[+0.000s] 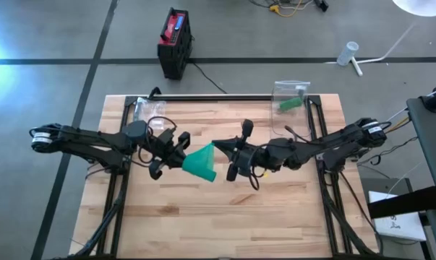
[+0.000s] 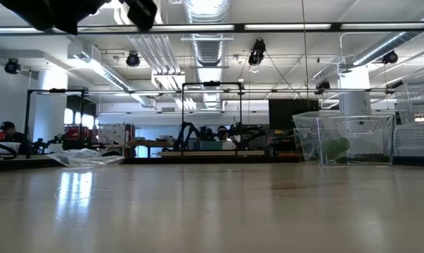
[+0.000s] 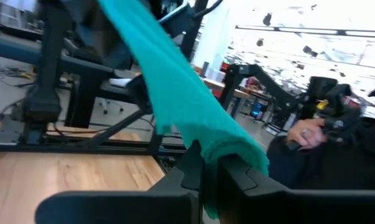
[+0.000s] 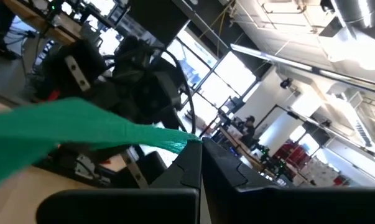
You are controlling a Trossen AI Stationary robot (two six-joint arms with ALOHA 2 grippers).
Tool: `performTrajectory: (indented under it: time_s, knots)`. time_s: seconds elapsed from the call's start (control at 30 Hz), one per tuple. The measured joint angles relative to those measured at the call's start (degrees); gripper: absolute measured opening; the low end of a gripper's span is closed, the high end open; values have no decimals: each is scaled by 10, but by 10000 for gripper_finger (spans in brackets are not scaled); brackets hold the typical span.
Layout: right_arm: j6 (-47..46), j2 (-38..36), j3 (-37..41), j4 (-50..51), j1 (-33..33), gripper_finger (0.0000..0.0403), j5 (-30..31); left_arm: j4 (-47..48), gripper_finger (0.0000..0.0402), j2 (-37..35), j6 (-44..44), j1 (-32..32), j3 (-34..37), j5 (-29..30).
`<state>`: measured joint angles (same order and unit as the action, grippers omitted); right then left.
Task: Roll bandage
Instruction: Roll the dark green bandage
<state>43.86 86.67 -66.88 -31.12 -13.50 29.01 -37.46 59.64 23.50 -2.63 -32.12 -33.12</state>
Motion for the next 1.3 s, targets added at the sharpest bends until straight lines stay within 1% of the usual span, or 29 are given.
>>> performTrajectory:
  time_s: [0.1, 0.2, 0.47, 0.67, 0.87, 0.93, 1.03, 1.17, 1.3]
  knots:
    - [7, 0, -5, -1, 0, 0, -3, 3, 9, 0, -1, 0, 0, 20]
    - [9, 0, -4, 9, 0, 0, -2, 0, 9, -1, -4, 0, 0, 20]
    - [-37, 0, -1, 77, 3, 0, 2, -31, 9, -16, -1, 0, 0, 2]
    - [-29, -1, -2, 78, -5, 0, 6, -30, 9, -35, -4, -1, 0, 7]
    - [-24, -4, -15, 77, -6, 0, 7, -16, 9, -37, -6, -1, 0, 10]
    - [-21, -4, -17, 79, -6, 0, 8, -9, 9, -35, -8, -1, 0, 23]
    - [-20, -4, -17, 80, -6, 0, 16, -6, 9, -35, -10, -1, 0, 31]
    - [-6, -4, -17, 84, -6, 0, 53, -1, 9, -36, -11, -1, 0, 33]
    - [-2, -12, -17, 84, -6, 0, 55, 1, 9, -36, -17, -1, 0, 43]
